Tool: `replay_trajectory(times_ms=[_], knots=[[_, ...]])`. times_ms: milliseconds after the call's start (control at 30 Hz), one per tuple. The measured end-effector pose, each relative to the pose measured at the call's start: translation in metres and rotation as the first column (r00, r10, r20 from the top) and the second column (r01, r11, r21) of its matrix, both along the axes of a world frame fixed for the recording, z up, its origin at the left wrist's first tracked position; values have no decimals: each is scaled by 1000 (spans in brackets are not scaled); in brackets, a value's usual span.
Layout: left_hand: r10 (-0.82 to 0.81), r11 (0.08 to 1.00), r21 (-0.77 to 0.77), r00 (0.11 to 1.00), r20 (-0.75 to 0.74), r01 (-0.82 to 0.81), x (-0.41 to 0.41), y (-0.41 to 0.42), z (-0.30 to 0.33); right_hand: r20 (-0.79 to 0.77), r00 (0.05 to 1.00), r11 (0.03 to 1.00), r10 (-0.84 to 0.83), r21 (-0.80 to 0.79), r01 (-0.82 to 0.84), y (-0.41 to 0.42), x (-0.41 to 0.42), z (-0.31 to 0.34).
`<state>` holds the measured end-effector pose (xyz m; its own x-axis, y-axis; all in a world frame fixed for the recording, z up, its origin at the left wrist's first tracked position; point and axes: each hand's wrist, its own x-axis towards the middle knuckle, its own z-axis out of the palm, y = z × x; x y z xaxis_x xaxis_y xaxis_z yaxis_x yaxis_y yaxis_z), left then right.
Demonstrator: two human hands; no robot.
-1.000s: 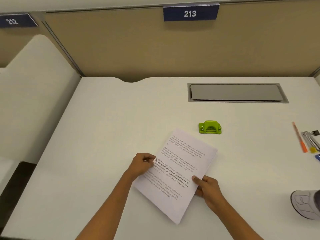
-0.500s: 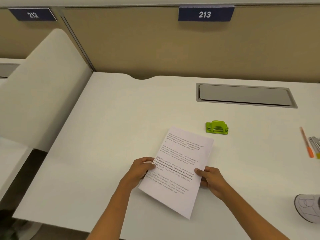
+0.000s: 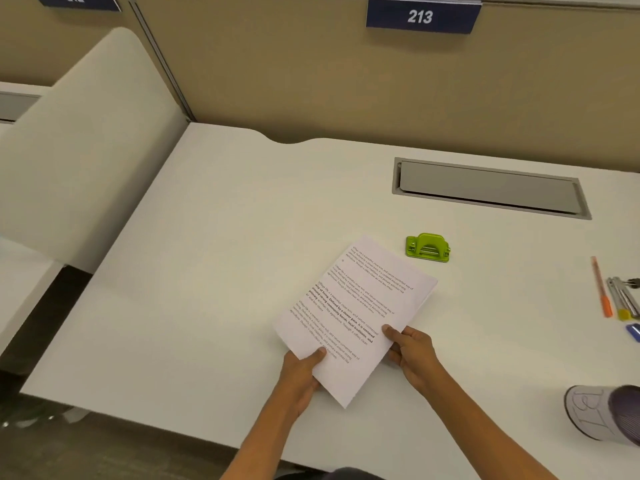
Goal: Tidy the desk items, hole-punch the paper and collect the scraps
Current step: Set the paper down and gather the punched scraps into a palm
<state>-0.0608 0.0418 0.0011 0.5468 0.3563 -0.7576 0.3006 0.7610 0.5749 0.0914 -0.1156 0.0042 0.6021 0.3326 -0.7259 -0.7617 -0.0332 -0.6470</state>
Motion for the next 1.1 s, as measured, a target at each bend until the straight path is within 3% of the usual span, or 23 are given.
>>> replay_trajectory(times_ms=[133,333,467,633,900,1100], knots=[[27,999,39,999,-38,-26,3,6,1,25,999,999,30,15,-31,-6,-1,4],[-68,992,101,997,-44,72,3,28,3,92,996,1000,-3,2,3,-23,57,18],[-172,974,140,984,-45,177,2,40,6,187,960,965,207,-199,-169,-27,111,31],[-323,913,237,944,-75,331,16,52,16,310,797,845,519,-327,-423,-19,144,50],[-390,825,396,913,-117,403,51,68,36,441,729,834,523,-443,-329,-38,147,51],[-240,789,566,968,-74,239,70,68,56,591,694,895,411,-408,-181,-56,133,63]])
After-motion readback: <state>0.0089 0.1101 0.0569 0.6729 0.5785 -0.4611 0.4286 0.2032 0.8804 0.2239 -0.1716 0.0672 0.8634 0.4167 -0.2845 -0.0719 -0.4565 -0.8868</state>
